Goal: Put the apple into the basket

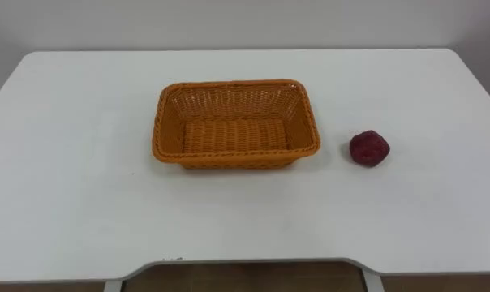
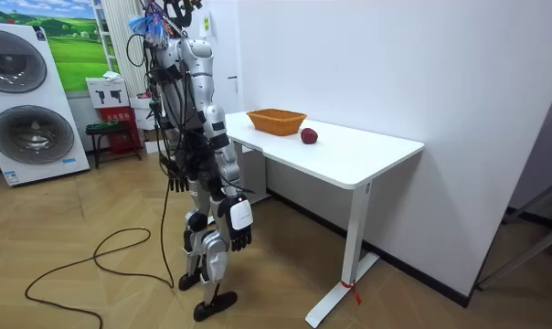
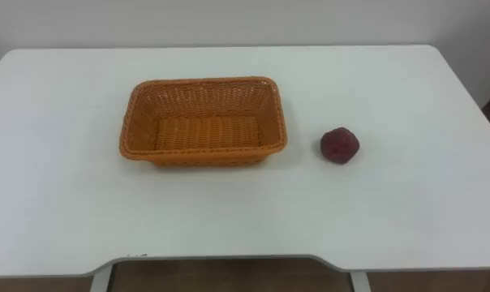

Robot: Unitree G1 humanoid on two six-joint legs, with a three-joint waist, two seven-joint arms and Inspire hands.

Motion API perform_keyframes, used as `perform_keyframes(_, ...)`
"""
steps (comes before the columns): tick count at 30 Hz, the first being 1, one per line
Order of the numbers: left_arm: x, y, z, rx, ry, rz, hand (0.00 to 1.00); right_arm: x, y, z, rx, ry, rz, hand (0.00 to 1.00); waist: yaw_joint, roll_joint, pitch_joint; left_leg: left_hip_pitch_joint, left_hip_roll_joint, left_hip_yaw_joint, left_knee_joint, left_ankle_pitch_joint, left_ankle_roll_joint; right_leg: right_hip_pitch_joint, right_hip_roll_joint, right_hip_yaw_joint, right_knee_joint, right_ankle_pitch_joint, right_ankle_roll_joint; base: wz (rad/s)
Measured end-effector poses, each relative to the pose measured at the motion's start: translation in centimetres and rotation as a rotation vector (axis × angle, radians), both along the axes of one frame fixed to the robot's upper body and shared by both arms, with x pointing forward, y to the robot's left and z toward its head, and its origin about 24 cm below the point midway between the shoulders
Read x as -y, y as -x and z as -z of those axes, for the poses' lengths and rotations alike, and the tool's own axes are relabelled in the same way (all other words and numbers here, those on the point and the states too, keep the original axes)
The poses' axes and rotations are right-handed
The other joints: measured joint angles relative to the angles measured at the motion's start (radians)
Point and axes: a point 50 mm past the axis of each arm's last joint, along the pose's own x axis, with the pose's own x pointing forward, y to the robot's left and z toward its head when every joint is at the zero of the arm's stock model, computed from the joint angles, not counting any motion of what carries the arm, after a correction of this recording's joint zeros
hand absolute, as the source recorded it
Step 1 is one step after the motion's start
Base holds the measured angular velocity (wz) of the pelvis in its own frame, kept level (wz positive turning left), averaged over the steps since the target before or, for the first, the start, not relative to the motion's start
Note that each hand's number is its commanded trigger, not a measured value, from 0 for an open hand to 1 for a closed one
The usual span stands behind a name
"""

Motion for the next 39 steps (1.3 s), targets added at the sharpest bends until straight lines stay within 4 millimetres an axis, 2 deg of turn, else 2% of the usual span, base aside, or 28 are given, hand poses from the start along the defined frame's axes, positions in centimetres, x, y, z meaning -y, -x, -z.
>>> perform_keyframes(9,0.0,-0.1,0.0,0.007,-0.005,-0.007,0.0,0.0,-0.1,0.0,0.022,0.016,0.059,0.0,0.002,0.006,-0.0011,0.001,0.001,0.001,-0.003,0.0,0.0,0.001,0.001,0.0,0.003,0.0,0.0,0.0)
perform_keyframes(13,-0.2,-0.1,0.0,0.022,-0.032,-0.01,0.0,-0.2,-0.1,0.1,0.12,0.06,0.39,0.0,-0.002,0.008,-0.0002,0.003,0.002,0.002,-0.002,0.0,0.0,0.002,0.001,0.001,0.004,0.0,0.0,0.0)
perform_keyframes(15,-0.5,0.1,-0.1,0.031,-0.05,-0.041,0.0,-0.4,0.0,0.1,0.196,0.085,0.69,0.0,-0.007,0.009,0.0022,0.016,0.001,0.002,-0.008,0.0,0.0,0.017,0.001,0.0,-0.002,0.001,0.0,0.0)
perform_keyframes(16,-0.6,0.1,-0.1,0.035,-0.054,-0.056,0.0,-0.3,-0.1,0.1,0.218,0.092,0.775,0.0,-0.012,0.009,0.0007,0.019,0.001,0.0,-0.013,-0.001,0.0,0.02,0.0,-0.002,-0.003,0.001,0.0,0.07)
perform_keyframes(17,-0.9,0.4,-0.2,0.041,-0.069,-0.082,0.0,0.1,-0.2,-0.1,0.264,0.108,0.965,0.0,-0.03,0.01,0.0013,0.018,0.0,-0.001,-0.013,-0.003,0.0,0.023,0.0,-0.009,-0.004,0.0,0.0,0.03)
perform_keyframes(18,-1.2,0.8,-0.3,0.049,-0.088,-0.108,0.0,0.7,-1.0,-0.3,0.327,0.129,1.125,0.0,-0.044,0.01,0.0013,0.016,-0.001,0.0,-0.013,-0.003,0.0,0.019,0.0,-0.009,-0.004,0.0,0.0,0.0)
perform_keyframes(20,-1.9,1.3,-0.6,0.062,-0.123,-0.147,0.0,2.0,-1.8,-0.9,0.422,0.179,1.323,0.0,-0.073,0.008,0.0003,0.016,-0.004,0.005,-0.014,-0.003,0.0,0.018,0.001,-0.001,-0.004,0.0,0.001,-0.05)
perform_keyframes(23,-2.7,1.6,-0.9,0.085,-0.172,-0.168,0.0,4.4,-3.3,-2.4,0.566,0.276,1.541,0.0,-0.097,0.009,-0.0032,0.016,-0.002,0.02,-0.01,-0.003,0.0,0.013,0.002,0.009,0.0,0.0,0.001,-0.13)
perform_keyframes(26,-3.2,1.0,-1.1,0.13,-0.212,-0.164,0.0,6.3,-4.5,-4.1,0.669,0.381,1.673,0.0,-0.113,0.009,-0.0065,0.015,-0.002,0.024,-0.011,-0.003,0.0,0.013,0.002,0.011,0.0,0.0,0.001,-0.03)
perform_keyframes(28,-3.4,0.6,-1.3,0.162,-0.222,-0.164,0.0,7.3,-5.2,-5.2,0.716,0.443,1.713,0.0,-0.114,0.008,-0.0073,0.01,-0.002,0.024,-0.012,-0.003,0.0,0.007,0.002,0.012,0.001,0.0,0.001,0.0)
perform_keyframes(30,-3.5,0.0,-1.4,0.188,-0.242,-0.159,0.0,8.6,-6.6,-7.3,0.809,0.518,1.734,0.0,-0.113,0.008,-0.01,-0.006,-0.002,0.025,-0.004,-0.002,0.0,-0.014,0.002,0.015,0.01,0.0,0.001,-0.03)
perform_keyframes(33,-3.5,-0.4,-1.4,0.212,-0.24,-0.155,0.0,9.6,-9.0,-10.1,0.944,0.594,1.68,0.0,-0.103,0.01,-0.0091,-0.023,-0.001,0.03,0.0,-0.001,0.001,-0.04,0.003,0.028,0.032,0.0,0.001,-0.09)
perform_keyframes(35,-3.4,-0.6,-1.4,0.22,-0.239,-0.151,0.0,10.5,-10.7,-13.4,1.1,0.73,1.562,0.0,-0.095,0.007,-0.0104,-0.021,-0.001,0.03,0.001,-0.001,0.001,-0.038,0.002,0.027,0.03,0.0,0.001,-0.03)
perform_keyframes(38,-3.3,-0.5,-1.4,0.224,-0.248,-0.129,0.0,10.7,-12.4,-17.2,1.291,0.908,1.386,0.0,-0.078,0.006,-0.0098,-0.024,0.0,0.03,0.001,-0.001,0.001,-0.042,0.003,0.027,0.031,0.0,0.001,0.0)
perform_keyframes(39,-3.2,-0.4,-1.4,0.219,-0.245,-0.119,0.0,10.5,-12.8,-17.8,1.325,0.931,1.346,0.0,-0.078,0.006,-0.0104,-0.027,0.0,0.03,0.002,-0.001,0.001,-0.047,0.003,0.027,0.031,0.0,0.001,0.0)
